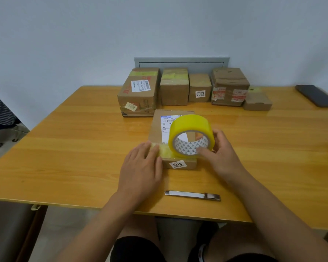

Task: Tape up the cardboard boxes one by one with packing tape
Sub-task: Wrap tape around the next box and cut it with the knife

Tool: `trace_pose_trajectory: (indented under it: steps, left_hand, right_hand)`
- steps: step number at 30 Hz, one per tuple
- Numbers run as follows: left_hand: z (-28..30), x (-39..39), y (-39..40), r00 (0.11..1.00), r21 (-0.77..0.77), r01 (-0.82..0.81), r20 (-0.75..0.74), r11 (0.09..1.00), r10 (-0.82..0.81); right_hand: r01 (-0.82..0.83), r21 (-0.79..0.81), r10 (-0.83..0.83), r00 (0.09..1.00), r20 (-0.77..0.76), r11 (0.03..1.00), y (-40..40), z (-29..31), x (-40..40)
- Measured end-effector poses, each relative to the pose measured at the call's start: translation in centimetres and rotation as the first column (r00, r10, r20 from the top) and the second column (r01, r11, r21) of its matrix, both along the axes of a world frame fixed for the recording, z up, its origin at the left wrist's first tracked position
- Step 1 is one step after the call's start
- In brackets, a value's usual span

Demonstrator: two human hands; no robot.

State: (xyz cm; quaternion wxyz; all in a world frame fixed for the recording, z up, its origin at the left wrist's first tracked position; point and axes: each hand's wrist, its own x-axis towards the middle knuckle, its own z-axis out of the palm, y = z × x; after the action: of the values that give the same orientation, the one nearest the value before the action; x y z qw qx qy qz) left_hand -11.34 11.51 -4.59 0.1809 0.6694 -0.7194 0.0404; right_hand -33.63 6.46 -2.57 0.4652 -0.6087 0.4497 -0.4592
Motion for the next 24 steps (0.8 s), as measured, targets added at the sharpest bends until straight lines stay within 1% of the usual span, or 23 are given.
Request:
trace_pose_trajectory:
  steps: [4,6,8,12,16,18,20,22,24]
  left_hand:
    - [1.0,-0.7,-0.7,0.993,0.022,0.092,-0.072,0.996,-0.09]
    - [1.3,-1.2,-0.9,0.985,0.09,0.111,-0.143,0.99,-0.097]
    - [1.3,-1.5,-1.0,0.983,0.133,0.122,-0.156,0.984,-0.101]
    - [0.9,-1.7,-1.1,0.994,0.182,0.11,-0.04,0.977,-0.104]
    - [0.4,-2.0,-1.3,0.996,0.172,0.08,0.032,0.982,-0.087]
    - [0.2,-2.0,-1.2,0.994,0.161,0.063,0.076,0.985,-0.076]
    - [0.2,-2.0,-1.1,0.99,0.156,0.056,0.118,0.986,-0.075]
    - [0.3,-1.9,-1.0,0.988,0.168,0.059,0.13,0.984,-0.082]
    - [0.4,-2.1,-1.0,0.989,0.179,0.064,0.12,0.982,-0.086]
  right_hand:
    - [0.002,0.04,-0.003,1.0,0.03,0.999,0.2,-0.6,0.0]
    - [0.003,0.039,-0.004,1.0,0.027,0.999,0.2,-0.7,0.0]
    - [0.004,0.036,-0.005,1.0,0.024,0.999,0.2,-0.8,0.0]
    - [0.01,0.03,-0.01,1.0,0.014,1.0,0.1,-1.0,0.1]
    - [0.01,-0.003,-0.01,1.0,-0.011,1.0,0.2,-0.9,0.2]
    - [0.049,-0.041,-0.051,0.997,-0.064,0.998,0.1,-0.4,-0.1]
    - [0.118,-0.091,-0.125,0.989,-0.075,0.989,0.1,0.5,-1.1]
    - [0.195,-0.126,-0.204,0.977,-0.067,0.973,0.0,0.9,-2.9]
    - [0.229,-0.13,-0.242,0.965,-0.101,0.965,0.1,0.5,-4.6]
